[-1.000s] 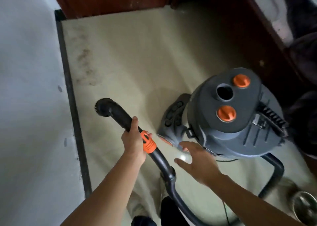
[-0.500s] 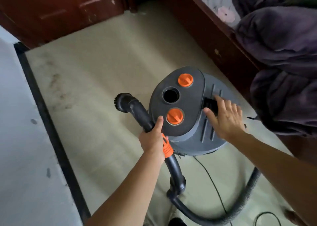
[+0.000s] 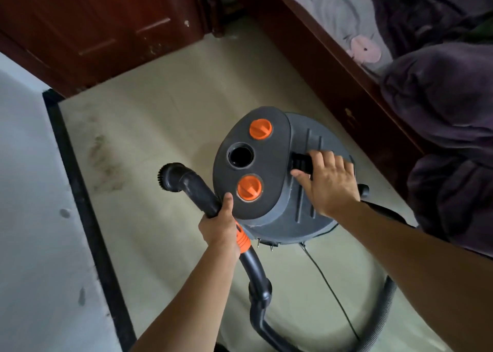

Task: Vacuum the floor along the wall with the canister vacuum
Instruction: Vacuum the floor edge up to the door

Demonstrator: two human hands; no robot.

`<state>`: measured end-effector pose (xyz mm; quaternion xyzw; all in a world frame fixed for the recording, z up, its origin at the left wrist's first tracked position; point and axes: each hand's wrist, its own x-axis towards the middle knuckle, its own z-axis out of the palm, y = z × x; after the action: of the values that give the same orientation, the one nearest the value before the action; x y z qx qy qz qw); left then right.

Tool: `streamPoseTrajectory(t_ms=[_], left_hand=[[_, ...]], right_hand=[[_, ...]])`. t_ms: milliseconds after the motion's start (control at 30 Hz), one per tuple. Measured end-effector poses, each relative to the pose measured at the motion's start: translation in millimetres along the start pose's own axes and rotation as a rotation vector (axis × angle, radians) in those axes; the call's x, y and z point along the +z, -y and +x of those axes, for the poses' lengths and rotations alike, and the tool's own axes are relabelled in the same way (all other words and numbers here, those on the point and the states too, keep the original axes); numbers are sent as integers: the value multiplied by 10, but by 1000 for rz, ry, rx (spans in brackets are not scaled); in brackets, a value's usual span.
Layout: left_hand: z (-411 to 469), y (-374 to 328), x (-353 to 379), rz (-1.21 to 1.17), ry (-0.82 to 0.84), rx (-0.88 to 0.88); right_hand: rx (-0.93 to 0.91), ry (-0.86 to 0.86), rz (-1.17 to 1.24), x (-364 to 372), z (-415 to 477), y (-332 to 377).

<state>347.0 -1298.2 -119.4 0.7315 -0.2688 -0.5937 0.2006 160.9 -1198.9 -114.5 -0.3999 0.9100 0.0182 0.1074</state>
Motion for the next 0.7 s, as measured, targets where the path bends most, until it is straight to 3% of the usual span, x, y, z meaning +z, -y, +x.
streamPoseTrajectory(t_ms=[333,700], left_hand=[[974,-1219,524,-28,51,113],[2167,-2752,1139,-23,115,112]], right_hand=[[15,-51,18,-215,1525,691],[67,-70,15,-566,3265,1486]])
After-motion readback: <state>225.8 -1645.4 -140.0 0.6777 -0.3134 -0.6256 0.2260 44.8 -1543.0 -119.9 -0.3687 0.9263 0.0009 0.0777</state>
